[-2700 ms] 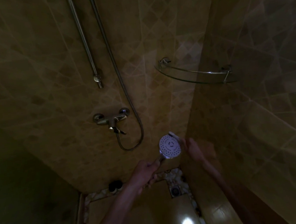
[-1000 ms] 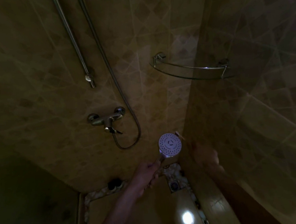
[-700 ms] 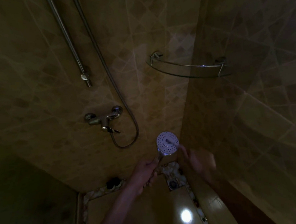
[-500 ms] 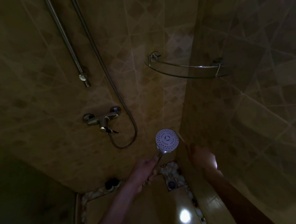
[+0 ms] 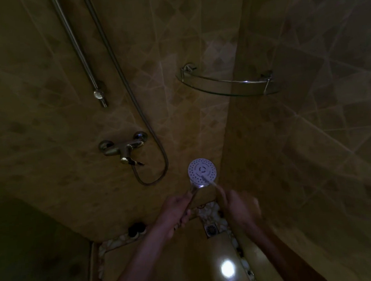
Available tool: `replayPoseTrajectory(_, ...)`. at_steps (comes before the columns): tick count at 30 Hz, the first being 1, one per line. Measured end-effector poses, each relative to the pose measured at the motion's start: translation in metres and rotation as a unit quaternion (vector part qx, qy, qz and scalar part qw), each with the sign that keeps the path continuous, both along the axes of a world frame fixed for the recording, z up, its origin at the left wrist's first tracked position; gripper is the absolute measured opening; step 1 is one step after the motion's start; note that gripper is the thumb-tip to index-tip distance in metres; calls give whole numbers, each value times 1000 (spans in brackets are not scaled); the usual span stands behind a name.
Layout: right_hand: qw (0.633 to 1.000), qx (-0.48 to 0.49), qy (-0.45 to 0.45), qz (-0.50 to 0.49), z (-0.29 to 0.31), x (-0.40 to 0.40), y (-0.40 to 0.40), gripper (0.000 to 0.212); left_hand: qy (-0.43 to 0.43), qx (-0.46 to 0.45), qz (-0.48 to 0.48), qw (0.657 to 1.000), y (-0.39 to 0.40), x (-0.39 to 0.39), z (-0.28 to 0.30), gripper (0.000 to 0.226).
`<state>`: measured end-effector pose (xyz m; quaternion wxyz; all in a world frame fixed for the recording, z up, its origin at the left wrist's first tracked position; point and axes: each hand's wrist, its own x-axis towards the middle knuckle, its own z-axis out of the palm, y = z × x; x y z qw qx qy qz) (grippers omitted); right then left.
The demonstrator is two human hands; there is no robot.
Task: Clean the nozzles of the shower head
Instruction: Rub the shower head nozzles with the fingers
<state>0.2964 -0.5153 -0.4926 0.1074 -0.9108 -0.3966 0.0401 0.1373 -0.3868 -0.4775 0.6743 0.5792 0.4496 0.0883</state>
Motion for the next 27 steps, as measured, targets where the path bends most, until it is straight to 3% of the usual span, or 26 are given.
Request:
replayPoseTrajectory(3, 1000, 6, 10, 5, 0, -12, 6, 64, -4, -2, 3, 1000, 1, -3, 1, 35)
replayPoseTrajectory(8, 999, -11, -17, -43, 14, 15, 10, 46, -7, 1, 3, 1000, -3, -2, 3, 34)
replayPoseTrajectory(10, 999, 21, -19, -41, 12, 6, 12, 49, -7, -1, 5, 1000, -2, -1, 3, 32)
replayPoseTrajectory(16, 998, 33, 57, 22, -7, -15, 4, 58, -5, -4, 4, 1000, 0, -2, -2, 35)
replayPoseTrajectory(18, 998, 39, 49, -29, 2, 1, 3, 47, -10, -3, 1, 1000, -1, -1, -3, 37)
replayPoseTrajectory(21, 997, -25, 1, -77, 16, 20, 0, 27, -2, -3, -4, 1000, 0, 1, -2, 41)
replayPoseTrajectory(27, 1000, 8, 20, 9, -1, -18, -4, 72, -11, -1, -10, 1000, 1, -4, 0, 38)
